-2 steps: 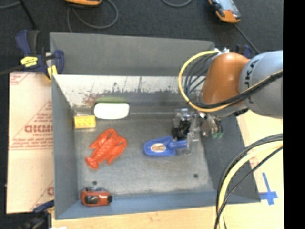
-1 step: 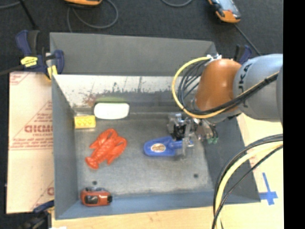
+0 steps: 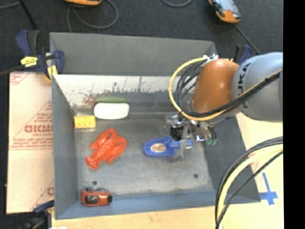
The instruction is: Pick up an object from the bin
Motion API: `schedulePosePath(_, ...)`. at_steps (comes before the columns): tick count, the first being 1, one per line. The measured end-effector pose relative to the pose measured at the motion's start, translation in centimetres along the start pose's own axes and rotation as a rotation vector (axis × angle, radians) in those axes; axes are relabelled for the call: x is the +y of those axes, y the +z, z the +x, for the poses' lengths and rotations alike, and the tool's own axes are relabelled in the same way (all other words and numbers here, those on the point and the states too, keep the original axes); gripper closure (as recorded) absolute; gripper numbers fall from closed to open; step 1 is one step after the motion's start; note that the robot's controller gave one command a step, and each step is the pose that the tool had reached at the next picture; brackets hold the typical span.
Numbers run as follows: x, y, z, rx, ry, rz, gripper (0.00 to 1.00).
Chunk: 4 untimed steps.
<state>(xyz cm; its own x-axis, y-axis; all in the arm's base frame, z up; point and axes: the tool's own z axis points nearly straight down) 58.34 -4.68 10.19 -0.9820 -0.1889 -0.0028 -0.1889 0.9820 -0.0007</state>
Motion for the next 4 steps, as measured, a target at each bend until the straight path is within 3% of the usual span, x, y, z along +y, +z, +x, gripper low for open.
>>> schedulePosePath(1, 0.6, 3.3, -1.0, 0.004, -0.007, -0.001, 0.00)
schedulePosePath(2, 0.1, 3.1, 0.5, 0.003, 0.095, -0.001, 1.00)
schedulePosePath(4, 0.1, 3.0, 0.6, 0.002, 0.095, -0.001, 1.00)
